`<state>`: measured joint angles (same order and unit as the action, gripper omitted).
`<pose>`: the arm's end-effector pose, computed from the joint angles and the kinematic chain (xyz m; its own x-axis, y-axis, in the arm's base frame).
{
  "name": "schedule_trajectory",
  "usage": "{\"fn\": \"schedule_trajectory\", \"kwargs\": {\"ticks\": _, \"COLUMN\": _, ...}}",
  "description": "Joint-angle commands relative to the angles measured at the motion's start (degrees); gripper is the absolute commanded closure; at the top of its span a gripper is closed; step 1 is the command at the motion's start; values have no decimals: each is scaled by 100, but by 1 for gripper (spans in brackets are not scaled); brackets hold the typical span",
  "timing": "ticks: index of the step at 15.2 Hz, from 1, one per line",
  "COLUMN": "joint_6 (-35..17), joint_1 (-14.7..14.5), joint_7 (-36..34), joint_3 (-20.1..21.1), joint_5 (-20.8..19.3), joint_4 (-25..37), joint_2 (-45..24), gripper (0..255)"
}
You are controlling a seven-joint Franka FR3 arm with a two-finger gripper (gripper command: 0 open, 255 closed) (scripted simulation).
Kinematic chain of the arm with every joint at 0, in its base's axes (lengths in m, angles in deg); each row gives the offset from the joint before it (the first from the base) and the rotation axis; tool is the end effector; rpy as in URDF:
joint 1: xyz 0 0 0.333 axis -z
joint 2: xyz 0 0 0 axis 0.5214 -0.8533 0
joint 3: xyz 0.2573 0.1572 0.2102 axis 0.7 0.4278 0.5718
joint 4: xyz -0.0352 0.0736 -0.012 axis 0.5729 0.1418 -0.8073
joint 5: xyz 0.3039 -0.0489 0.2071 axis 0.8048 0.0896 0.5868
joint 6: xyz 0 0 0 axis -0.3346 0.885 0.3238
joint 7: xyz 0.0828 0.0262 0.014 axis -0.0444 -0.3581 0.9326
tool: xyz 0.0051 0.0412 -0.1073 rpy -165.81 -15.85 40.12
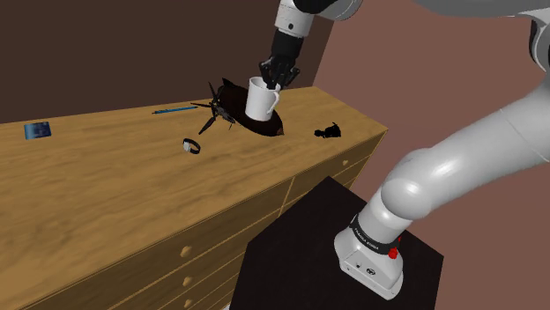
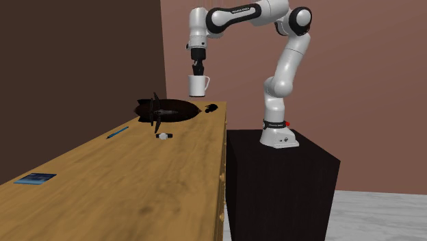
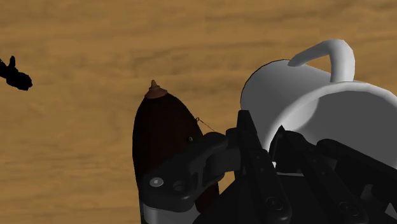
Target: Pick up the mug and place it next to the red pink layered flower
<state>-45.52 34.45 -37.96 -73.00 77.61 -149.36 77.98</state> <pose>0.3921 0.0428 0.5677 0.9718 -0.2357 -0.0068 -0.2356 -0.9695 -0.0674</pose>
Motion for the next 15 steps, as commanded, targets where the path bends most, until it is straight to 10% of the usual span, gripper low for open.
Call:
{"fn": "schedule_trajectory", "kwargs": {"ticks": 1, "joint_6": 14, "joint_1": 113, "joint_7": 293, "joint_3": -208, "joint_5": -76, "joint_4": -62, "joint_2": 49, "gripper": 255}}
{"fn": "schedule_trajectory", "kwargs": {"ticks": 15, "joint_6": 156, "joint_1": 876, "joint_7": 2181, "joint_3": -1581, "joint_5": -607, "joint_4": 249, "joint_2": -232, "gripper": 255}}
